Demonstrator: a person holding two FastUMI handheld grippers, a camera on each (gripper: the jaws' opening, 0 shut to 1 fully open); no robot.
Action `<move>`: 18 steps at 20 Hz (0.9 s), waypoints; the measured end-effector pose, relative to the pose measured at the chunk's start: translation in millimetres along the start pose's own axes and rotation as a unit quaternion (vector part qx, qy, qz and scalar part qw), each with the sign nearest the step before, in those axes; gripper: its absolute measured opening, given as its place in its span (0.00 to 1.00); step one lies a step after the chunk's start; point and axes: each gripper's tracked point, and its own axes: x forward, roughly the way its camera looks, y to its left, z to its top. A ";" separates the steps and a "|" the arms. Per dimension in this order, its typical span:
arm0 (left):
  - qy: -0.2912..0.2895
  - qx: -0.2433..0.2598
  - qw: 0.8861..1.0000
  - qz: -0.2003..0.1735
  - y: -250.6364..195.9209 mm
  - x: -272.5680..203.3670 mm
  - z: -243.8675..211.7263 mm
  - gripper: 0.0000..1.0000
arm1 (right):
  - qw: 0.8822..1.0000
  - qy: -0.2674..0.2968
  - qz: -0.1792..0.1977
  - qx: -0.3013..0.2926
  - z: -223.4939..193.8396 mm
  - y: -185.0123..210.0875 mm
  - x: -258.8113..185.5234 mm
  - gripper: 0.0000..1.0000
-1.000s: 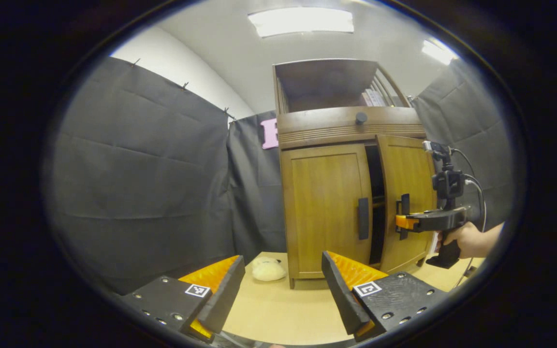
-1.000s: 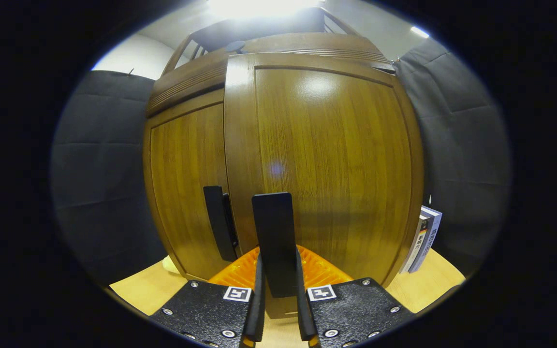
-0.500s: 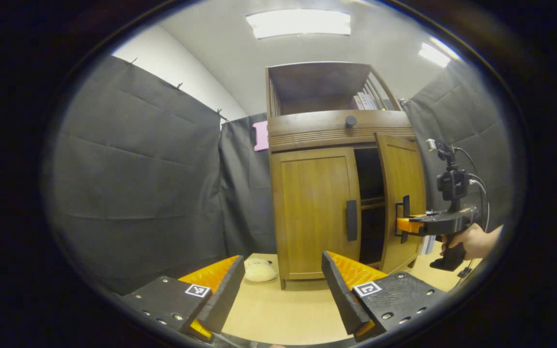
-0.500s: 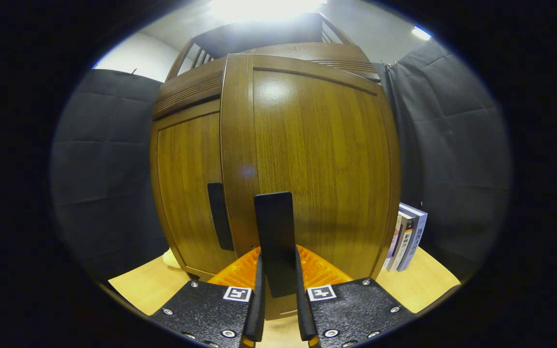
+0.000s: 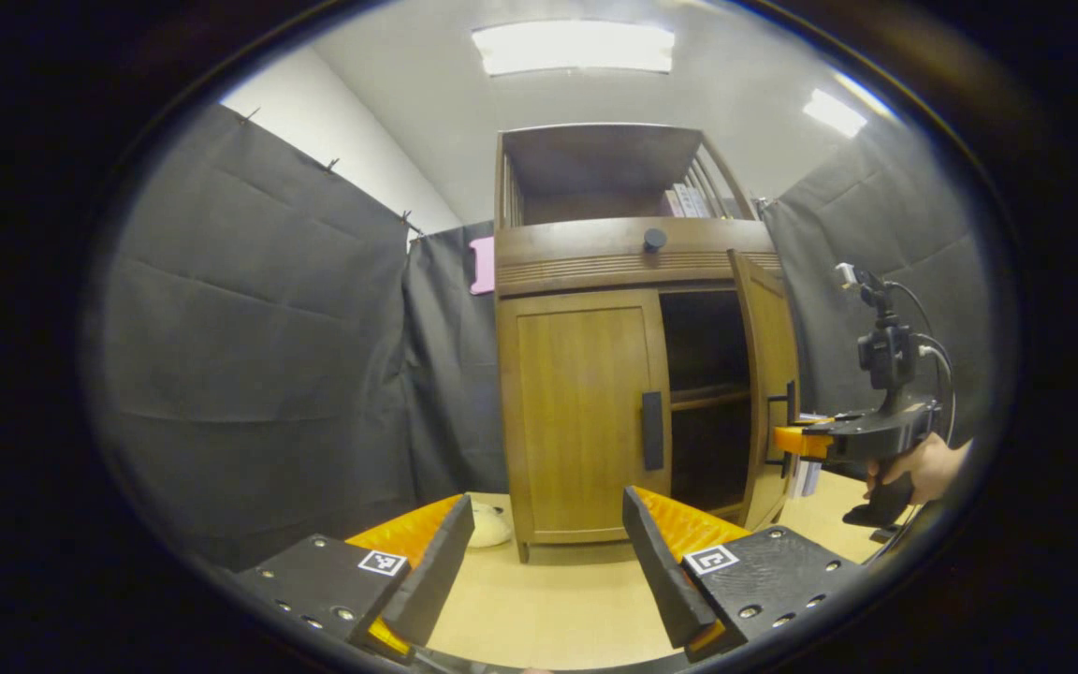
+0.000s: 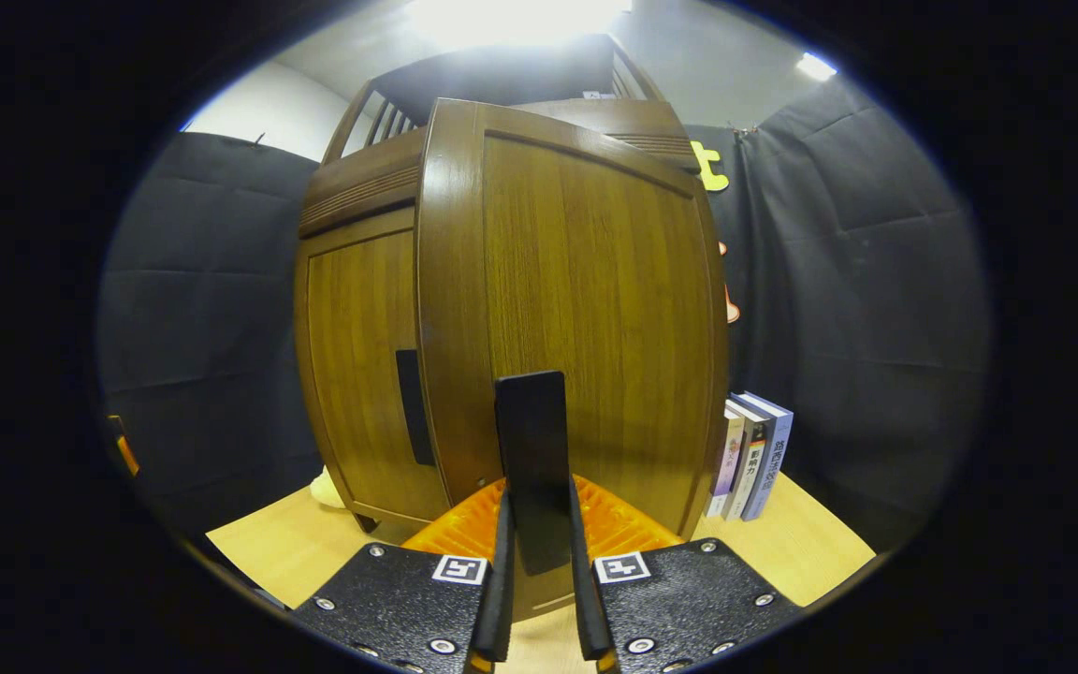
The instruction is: Open the right door of the double-door shoe cabinet with the right hand, and open the left door with the left hand.
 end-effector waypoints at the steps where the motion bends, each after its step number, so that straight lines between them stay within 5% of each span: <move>1: -0.001 -0.001 1.000 -0.004 -0.8 -0.1 -0.5 0.91 | 1.000 0.001 -0.002 0.000 -0.9 -2.7 -2.4 0.28; 18: -0.006 -0.009 0.997 -0.071 -10.1 0.1 1.3 0.91 | 0.998 -0.006 -0.057 -0.029 -2.3 -63.0 -56.8 0.27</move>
